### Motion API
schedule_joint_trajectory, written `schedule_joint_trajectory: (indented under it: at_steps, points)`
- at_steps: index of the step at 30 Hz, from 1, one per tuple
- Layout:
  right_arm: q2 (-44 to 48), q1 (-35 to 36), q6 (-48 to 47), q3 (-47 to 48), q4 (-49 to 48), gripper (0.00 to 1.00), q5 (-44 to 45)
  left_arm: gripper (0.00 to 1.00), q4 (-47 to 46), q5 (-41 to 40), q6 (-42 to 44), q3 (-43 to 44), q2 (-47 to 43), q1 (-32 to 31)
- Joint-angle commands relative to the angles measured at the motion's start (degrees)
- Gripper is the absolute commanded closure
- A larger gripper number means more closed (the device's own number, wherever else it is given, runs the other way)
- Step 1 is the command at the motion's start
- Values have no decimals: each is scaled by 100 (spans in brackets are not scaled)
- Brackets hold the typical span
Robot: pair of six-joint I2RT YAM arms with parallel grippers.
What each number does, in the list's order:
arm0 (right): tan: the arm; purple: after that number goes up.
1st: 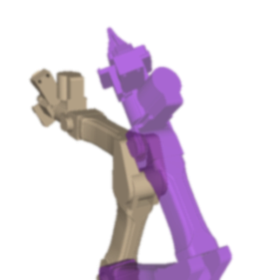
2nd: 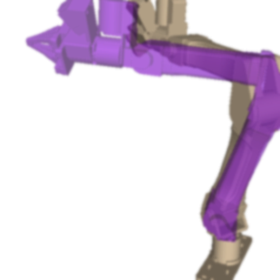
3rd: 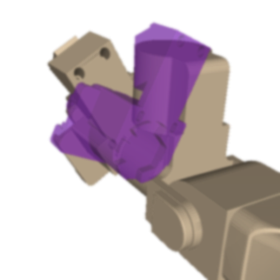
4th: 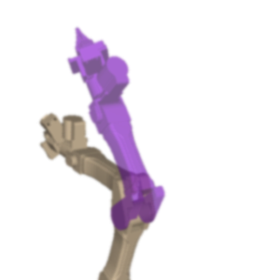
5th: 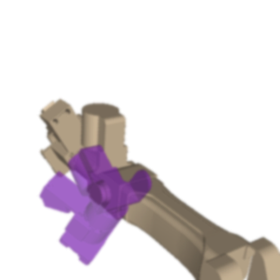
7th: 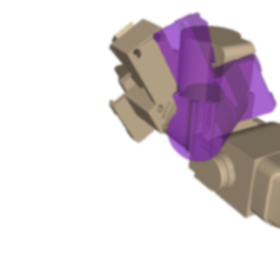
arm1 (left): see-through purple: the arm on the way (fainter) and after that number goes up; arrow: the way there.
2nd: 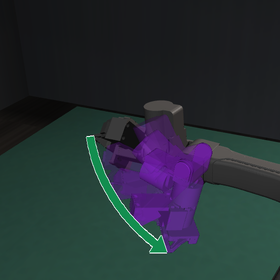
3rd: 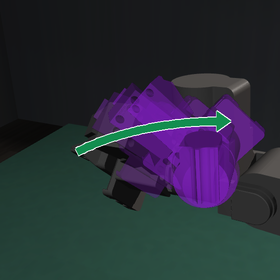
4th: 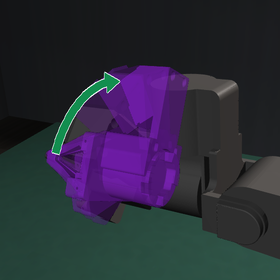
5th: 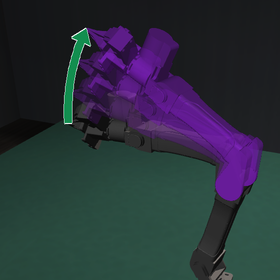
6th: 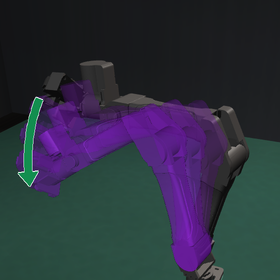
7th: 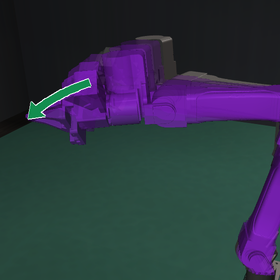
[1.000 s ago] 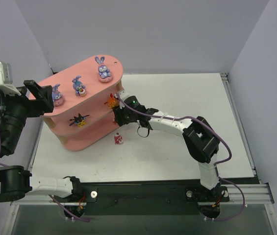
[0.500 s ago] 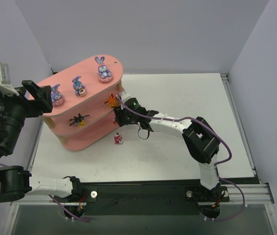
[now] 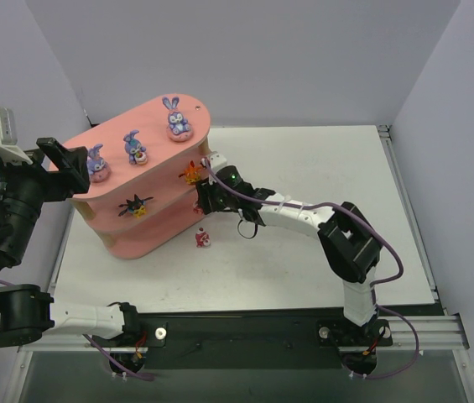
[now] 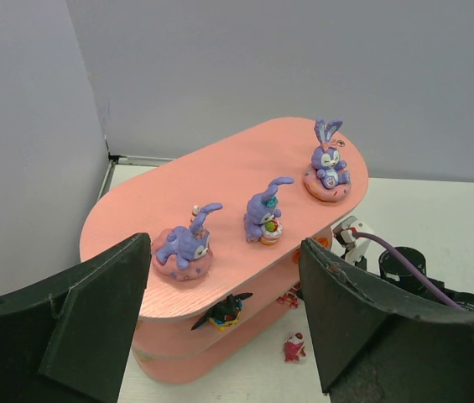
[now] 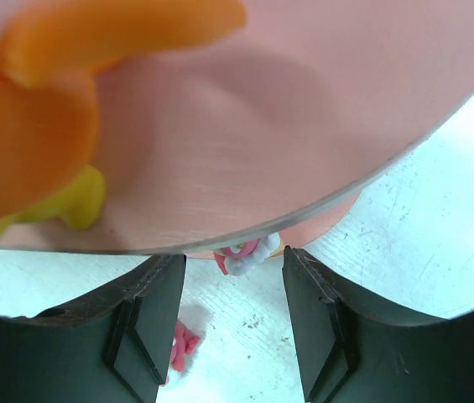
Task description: Place and organize the plastic toys onto the shelf
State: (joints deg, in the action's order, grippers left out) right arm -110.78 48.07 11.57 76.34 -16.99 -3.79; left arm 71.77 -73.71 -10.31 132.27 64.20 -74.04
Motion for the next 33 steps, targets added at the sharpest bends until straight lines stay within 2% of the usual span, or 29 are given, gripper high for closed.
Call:
schedule_joint_trajectory:
  at_steps: [1,25,33]
  points:
    - [478,-43,170,-48,-322,49,72,19,-119,-29,-24,89,4,-5]
    - [224,-246,416,540,153,48,133,19,-84,-20,-50,89,-22,-5]
    - [601,-255,679,-56,39,49,273,19,-66,-20,-94,45,-31,4]
